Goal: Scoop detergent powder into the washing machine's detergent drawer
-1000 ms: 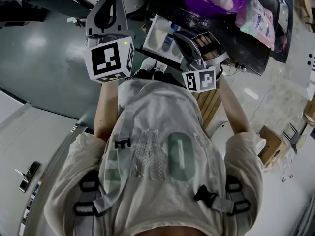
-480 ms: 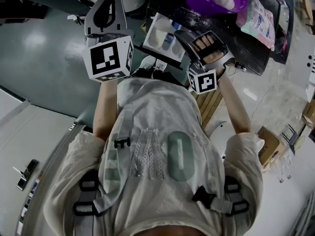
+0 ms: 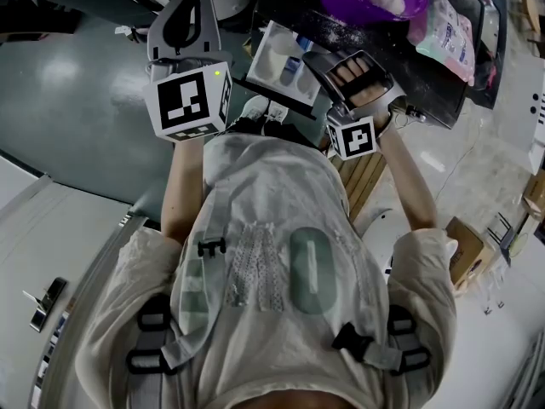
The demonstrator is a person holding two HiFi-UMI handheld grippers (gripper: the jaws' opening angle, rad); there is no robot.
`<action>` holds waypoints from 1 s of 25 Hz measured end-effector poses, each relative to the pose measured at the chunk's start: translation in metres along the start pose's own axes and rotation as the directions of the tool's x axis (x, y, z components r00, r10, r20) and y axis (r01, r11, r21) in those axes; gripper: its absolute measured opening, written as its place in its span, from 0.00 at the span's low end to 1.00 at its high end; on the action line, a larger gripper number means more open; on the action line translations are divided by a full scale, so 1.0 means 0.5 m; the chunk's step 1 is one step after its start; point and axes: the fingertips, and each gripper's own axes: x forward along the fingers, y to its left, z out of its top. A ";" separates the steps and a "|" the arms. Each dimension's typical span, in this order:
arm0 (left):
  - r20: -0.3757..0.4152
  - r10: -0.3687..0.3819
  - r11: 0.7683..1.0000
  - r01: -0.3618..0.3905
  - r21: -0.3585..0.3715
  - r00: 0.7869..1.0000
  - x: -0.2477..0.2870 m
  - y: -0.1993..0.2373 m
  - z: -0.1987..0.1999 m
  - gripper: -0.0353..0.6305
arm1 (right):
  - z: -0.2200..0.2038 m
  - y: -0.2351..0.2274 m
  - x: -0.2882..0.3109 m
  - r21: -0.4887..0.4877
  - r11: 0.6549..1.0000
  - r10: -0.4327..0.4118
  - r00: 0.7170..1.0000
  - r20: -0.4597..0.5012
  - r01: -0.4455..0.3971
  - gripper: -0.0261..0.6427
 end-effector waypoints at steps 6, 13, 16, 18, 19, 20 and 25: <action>0.002 -0.011 1.000 0.011 -0.004 1.000 0.003 -0.006 -0.002 0.08 | -0.006 -0.038 -0.003 0.175 0.984 0.015 1.000 0.005 -0.016 0.06; 0.032 -0.042 0.999 0.042 -0.004 0.999 0.015 -0.025 0.023 0.08 | -0.043 -0.164 -0.035 0.562 0.823 -0.072 0.997 -0.031 0.077 0.06; 0.047 -0.061 0.998 0.061 -0.001 0.997 0.022 -0.037 0.040 0.08 | -0.066 -0.228 -0.060 0.670 0.729 -0.142 0.989 -0.047 0.137 0.06; 0.059 -0.073 0.997 0.072 0.004 0.996 0.026 -0.048 0.053 0.08 | -0.086 -0.268 -0.079 0.728 0.663 -0.188 0.980 -0.067 0.177 0.06; 0.065 -0.079 0.997 0.079 0.007 0.995 0.027 -0.054 0.061 0.08 | -0.098 -0.284 -0.089 0.755 0.626 -0.208 0.975 -0.079 0.194 0.06; 0.071 -0.087 0.996 0.087 0.010 0.994 0.028 -0.060 0.069 0.08 | -0.110 -0.299 -0.101 0.781 0.588 -0.227 0.970 -0.093 0.212 0.06; 0.115 -0.150 0.989 0.148 0.027 0.982 0.044 -0.099 0.121 0.08 | -0.186 -0.343 -0.166 0.853 0.400 -0.304 0.926 -0.222 0.336 0.06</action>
